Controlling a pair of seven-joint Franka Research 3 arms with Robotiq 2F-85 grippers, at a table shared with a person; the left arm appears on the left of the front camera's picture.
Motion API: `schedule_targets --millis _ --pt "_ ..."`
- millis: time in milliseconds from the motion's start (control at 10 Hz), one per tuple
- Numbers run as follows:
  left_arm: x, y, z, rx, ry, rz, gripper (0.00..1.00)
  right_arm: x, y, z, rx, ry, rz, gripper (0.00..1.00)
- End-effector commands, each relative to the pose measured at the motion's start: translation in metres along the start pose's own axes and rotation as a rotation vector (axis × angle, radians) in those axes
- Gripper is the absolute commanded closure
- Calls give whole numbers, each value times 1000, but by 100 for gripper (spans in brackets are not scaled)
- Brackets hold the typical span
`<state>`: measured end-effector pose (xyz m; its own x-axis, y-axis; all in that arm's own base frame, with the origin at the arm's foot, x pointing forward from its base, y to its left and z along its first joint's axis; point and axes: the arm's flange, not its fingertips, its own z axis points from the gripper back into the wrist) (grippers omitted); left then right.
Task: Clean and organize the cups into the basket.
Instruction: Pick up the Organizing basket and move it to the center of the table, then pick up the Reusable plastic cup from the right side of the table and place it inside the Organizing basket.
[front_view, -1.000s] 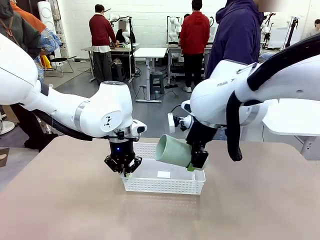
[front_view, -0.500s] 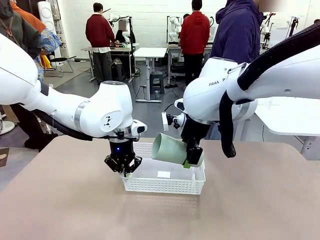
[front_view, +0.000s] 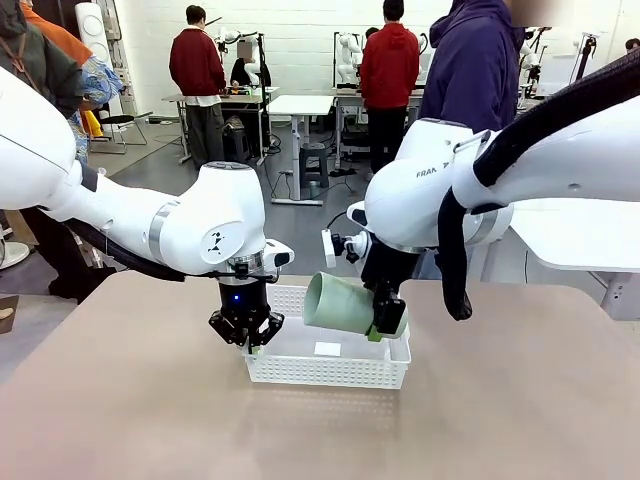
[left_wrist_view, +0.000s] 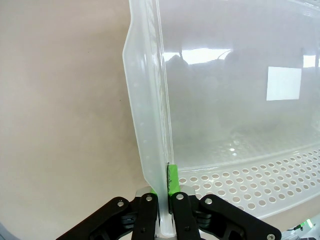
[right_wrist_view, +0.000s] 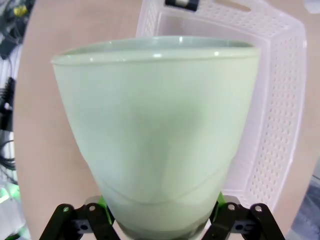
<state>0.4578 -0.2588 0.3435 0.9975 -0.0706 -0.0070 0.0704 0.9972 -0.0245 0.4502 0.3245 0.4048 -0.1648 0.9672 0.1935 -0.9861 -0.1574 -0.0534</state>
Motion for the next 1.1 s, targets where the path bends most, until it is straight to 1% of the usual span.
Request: schedule_targets --millis 0,200,500,600,1000 --pt "-1 0 -1 2 3 0 100 3 13 -11 -14 69 28 21" --pt "-1 0 -1 2 3 0 100 4 9 -25 -8 78 20 21" --pt "-1 0 -1 2 3 0 100 2 -6 -41 -22 64 -40 21" --pt "-1 0 -1 2 3 0 100 2 -12 -45 -42 82 -53 21" --pt "-1 0 -1 2 3 0 100 6 -32 -67 -22 98 -84 21"
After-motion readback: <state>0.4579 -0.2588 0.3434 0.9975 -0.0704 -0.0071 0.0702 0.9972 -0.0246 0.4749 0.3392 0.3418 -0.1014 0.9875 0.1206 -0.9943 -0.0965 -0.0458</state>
